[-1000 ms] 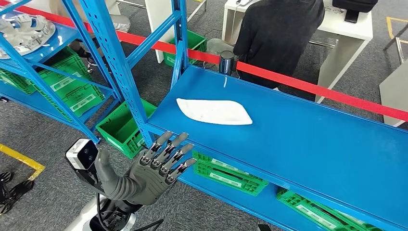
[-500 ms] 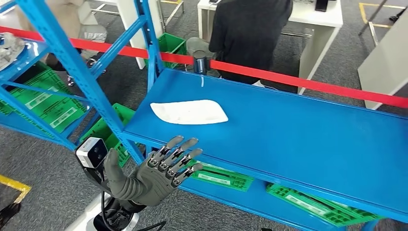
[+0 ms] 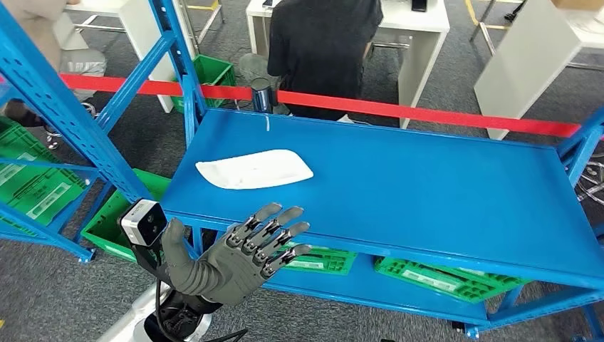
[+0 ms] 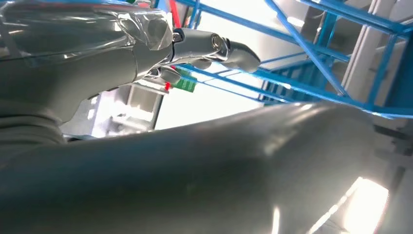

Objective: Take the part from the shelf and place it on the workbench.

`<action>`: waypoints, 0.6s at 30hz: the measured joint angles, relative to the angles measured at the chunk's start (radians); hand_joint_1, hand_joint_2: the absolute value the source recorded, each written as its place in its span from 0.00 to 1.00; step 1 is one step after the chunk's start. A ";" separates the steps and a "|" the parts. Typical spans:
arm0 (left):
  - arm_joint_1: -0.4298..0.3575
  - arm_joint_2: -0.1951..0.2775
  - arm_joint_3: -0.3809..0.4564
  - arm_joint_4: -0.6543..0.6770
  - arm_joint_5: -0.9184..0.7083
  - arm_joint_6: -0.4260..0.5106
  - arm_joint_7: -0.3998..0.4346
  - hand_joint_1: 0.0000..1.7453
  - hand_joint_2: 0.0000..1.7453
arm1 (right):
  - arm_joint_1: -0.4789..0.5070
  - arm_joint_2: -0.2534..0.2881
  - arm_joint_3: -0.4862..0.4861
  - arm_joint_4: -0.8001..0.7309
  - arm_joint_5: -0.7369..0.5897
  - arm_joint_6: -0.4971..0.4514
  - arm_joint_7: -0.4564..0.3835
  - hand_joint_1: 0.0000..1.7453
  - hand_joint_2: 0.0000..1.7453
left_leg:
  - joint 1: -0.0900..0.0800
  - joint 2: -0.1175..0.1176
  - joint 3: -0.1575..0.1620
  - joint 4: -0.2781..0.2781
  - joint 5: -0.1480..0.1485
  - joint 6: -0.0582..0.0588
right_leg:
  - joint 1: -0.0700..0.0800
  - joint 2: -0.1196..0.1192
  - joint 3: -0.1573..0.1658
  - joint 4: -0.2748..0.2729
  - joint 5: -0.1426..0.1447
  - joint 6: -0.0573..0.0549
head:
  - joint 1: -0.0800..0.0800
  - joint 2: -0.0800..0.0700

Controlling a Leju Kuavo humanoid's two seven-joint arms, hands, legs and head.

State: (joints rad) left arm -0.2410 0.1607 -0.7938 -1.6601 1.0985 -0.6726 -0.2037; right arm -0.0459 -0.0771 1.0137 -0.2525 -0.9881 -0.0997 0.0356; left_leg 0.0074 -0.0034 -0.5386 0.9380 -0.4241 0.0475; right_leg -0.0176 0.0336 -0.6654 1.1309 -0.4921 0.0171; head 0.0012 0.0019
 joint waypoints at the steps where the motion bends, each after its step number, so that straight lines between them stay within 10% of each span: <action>1: 0.000 0.000 -0.001 0.002 0.000 0.001 0.000 0.00 0.00 | -0.002 -0.001 0.000 0.000 0.000 0.000 0.000 0.00 0.00 | -0.002 0.015 -0.001 0.001 0.000 0.001 | -0.001 -0.013 -0.033 0.066 -0.025 -0.002 | 0.001 0.000; 3: 0.000 0.001 -0.004 0.005 0.000 0.002 0.001 0.00 0.00 | -0.001 -0.002 0.000 0.000 0.000 0.000 0.000 0.00 0.00 | -0.005 0.040 -0.003 0.003 -0.002 0.000 | -0.005 -0.023 -0.063 0.127 -0.038 0.007 | 0.001 0.000; 6: 0.000 0.000 -0.007 0.007 0.001 0.003 0.001 0.00 0.00 | 0.000 -0.004 0.000 0.000 -0.001 -0.002 0.000 0.00 0.00 | -0.006 0.071 -0.005 0.016 -0.011 -0.011 | -0.007 -0.062 0.025 -0.034 0.019 0.032 | 0.001 0.000; 9: 0.000 0.001 -0.007 0.007 0.002 0.002 0.001 0.00 0.00 | -0.004 -0.003 -0.001 0.000 -0.004 -0.009 0.000 0.00 0.00 | -0.014 0.096 -0.007 0.035 -0.026 -0.027 | -0.003 -0.099 0.083 -0.137 0.044 0.015 | -0.001 0.000; 11: 0.000 0.002 -0.007 0.007 0.003 -0.002 0.001 0.00 0.00 | -0.003 -0.002 -0.001 0.001 -0.005 -0.017 -0.001 0.00 0.00 | -0.012 0.107 -0.007 0.040 -0.031 -0.035 | -0.003 -0.077 0.081 -0.135 0.049 -0.001 | -0.002 0.000; 15: 0.001 0.004 -0.005 0.014 0.004 -0.009 -0.001 0.00 0.00 | -0.006 -0.004 0.000 0.002 0.018 -0.026 -0.001 0.00 0.00 | 0.001 0.025 -0.064 0.179 -0.124 -0.056 | -0.009 -0.044 0.077 -0.136 0.058 -0.018 | -0.004 0.000; 18: 0.012 0.012 -0.003 0.028 -0.001 -0.010 -0.006 0.00 0.00 | -0.008 -0.005 0.002 0.002 0.037 -0.020 -0.001 0.00 0.00 | 0.002 0.007 -0.140 0.335 -0.179 -0.056 | -0.002 -0.023 0.076 -0.136 0.060 -0.023 | -0.004 0.000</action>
State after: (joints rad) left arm -0.2288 0.1731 -0.7963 -1.6325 1.0975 -0.6823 -0.2096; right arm -0.0542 -0.0816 1.0160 -0.2508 -0.9508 -0.1201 0.0344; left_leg 0.0094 0.0040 -0.6781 1.2732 -0.6029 -0.0085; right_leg -0.0193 0.0104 -0.5898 0.9949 -0.4319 -0.0057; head -0.0033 0.0019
